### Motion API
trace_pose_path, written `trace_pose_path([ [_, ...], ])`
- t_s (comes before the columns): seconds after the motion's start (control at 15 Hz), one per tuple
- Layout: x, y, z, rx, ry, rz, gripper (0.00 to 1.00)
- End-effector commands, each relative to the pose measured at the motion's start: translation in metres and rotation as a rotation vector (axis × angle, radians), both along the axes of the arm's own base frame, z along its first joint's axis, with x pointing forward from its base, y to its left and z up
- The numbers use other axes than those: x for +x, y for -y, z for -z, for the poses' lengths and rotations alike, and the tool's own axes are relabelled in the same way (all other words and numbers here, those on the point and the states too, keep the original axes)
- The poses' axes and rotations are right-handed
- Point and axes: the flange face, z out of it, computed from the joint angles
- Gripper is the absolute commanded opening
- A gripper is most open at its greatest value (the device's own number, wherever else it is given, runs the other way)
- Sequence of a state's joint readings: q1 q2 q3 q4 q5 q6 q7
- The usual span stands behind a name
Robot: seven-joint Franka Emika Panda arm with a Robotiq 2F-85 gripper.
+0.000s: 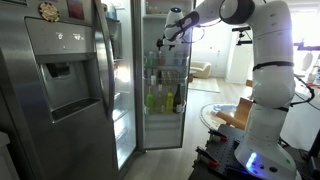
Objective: Remove the pink can from the fridge and put it on the glass table
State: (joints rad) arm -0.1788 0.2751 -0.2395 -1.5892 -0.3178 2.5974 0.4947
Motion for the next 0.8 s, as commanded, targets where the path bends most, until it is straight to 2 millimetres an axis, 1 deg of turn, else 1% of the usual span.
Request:
trace_pose_path([
  [0.0, 0.011, 0.009, 0.0, -0.02, 0.006, 0.048, 1.0],
  [0.4, 0.015, 0.026, 0.012, -0.028, 0.0, 0.085, 1.0],
  [0.73, 0.024, 0.027, 0.021, -0.034, -0.008, 0.082, 1.0],
])
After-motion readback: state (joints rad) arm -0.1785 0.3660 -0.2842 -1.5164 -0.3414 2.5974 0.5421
